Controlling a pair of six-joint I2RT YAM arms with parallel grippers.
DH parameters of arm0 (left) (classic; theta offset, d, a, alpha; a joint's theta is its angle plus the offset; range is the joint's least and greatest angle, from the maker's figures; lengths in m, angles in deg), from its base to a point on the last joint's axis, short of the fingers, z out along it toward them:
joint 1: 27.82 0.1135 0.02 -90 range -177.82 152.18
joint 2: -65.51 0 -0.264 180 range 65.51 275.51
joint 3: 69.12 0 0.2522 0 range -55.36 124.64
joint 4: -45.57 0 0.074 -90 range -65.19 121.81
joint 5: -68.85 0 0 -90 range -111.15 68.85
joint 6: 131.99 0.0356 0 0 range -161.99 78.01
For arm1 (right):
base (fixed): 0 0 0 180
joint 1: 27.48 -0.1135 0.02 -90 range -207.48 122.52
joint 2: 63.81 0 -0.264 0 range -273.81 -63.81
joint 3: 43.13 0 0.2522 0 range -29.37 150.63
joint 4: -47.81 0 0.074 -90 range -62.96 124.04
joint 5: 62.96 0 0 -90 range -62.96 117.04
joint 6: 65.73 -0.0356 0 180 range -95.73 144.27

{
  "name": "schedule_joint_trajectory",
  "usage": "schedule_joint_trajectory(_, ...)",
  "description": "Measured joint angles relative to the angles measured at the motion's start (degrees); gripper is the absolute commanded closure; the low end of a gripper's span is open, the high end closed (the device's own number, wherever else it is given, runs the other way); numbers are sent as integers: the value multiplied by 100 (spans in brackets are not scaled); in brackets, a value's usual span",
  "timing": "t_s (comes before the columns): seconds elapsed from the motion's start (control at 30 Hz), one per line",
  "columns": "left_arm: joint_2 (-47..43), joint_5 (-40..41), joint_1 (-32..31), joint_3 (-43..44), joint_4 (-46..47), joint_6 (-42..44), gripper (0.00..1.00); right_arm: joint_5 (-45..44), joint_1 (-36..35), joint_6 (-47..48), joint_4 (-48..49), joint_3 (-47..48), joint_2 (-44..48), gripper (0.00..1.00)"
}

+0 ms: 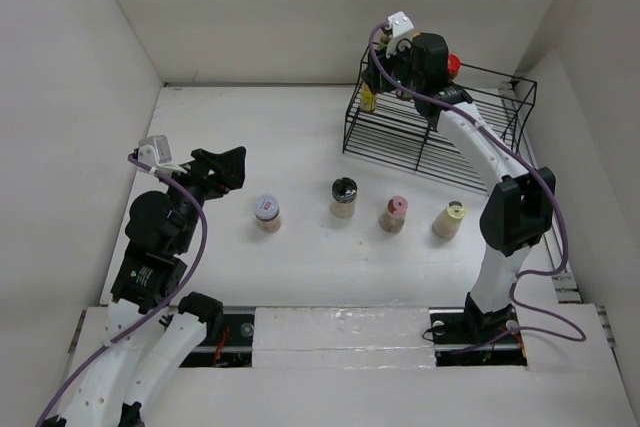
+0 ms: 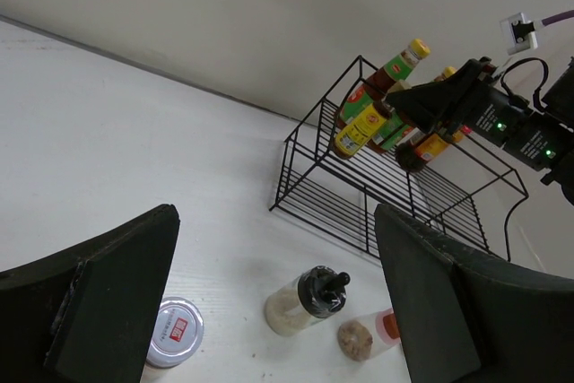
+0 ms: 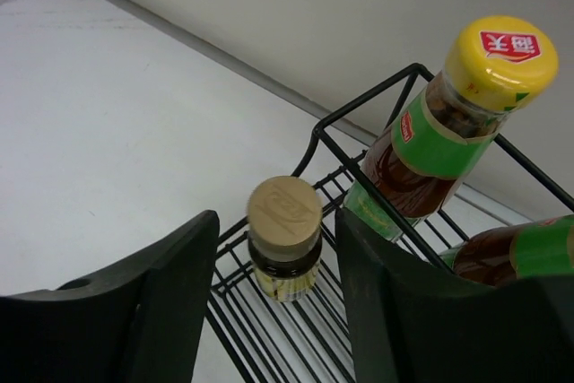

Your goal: Organize the condiment bottles

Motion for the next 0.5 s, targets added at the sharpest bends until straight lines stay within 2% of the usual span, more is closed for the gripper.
schedule_joint_trajectory(0.17, 0, 0, 0, 0, 0, 0, 14, -33, -20, 4, 17, 118, 2, 37)
schedule_joint_trajectory(0.33, 0, 0, 0, 0, 0, 2, 14, -85, -48, 9, -7, 26, 199, 26)
schedule_joint_trajectory(0.5, 0, 0, 0, 0, 0, 0, 14, -295, -317, 66, 243, -1307, 1537, 26)
